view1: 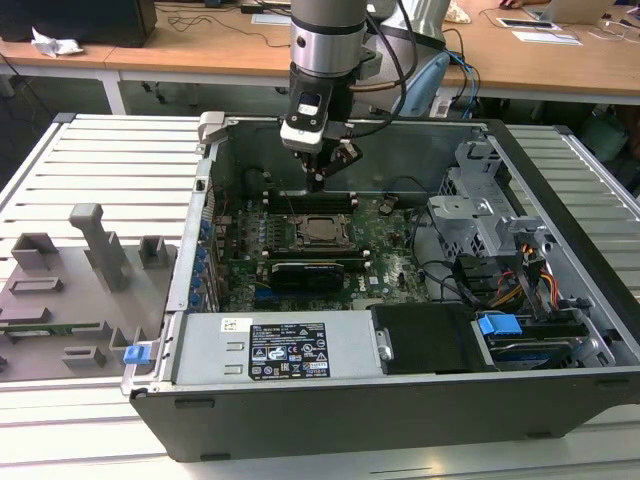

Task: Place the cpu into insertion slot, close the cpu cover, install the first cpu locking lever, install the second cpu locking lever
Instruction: 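Install the first cpu locking lever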

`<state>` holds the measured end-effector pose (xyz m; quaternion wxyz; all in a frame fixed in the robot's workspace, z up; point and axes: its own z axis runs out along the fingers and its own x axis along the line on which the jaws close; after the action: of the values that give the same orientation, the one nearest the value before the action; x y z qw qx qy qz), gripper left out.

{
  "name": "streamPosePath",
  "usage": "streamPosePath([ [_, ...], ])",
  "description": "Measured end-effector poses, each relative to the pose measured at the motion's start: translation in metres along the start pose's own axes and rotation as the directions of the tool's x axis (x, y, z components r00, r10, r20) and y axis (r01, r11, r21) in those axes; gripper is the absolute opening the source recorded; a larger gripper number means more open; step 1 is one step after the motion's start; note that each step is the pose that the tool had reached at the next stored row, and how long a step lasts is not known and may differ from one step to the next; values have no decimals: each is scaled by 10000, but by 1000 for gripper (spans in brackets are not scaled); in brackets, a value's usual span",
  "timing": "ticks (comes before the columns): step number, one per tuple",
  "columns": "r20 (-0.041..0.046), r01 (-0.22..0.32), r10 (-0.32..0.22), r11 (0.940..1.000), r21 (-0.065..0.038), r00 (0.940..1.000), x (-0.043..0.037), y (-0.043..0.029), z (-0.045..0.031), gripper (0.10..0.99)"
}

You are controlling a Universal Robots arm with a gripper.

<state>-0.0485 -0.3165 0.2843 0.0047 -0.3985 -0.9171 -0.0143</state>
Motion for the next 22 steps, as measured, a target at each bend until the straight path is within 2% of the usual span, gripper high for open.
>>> streamPosePath([
  [1, -4, 180, -180, 9998, 4, 9998, 0, 0, 0, 106],
  [2, -14, 582, -582, 9983, 11, 9983, 0, 0, 1, 106],
  [5, -31, 1287, -1287, 9917, 24, 9917, 0, 0, 2, 106],
  [7, -42, 1723, -1723, 9850, 32, 9850, 0, 0, 2, 106],
  [9, -54, 2181, -2180, 9759, 38, 9759, 0, 0, 2, 106],
  [13, -71, 2789, -2788, 9603, 47, 9603, 0, 0, 2, 106],
  [14, -84, 3225, -3225, 9465, 53, 9465, 0, 0, 3, 106],
  [18, -111, 4127, -4126, 9108, 62, 9108, 0, 0, 3, 106],
  [20, -127, 4636, -4635, 8860, 68, 8860, 0, 0, 6, 106],
  [22, -138, 4952, -4951, 8687, 70, 8687, 0, 0, 9, 106],
])
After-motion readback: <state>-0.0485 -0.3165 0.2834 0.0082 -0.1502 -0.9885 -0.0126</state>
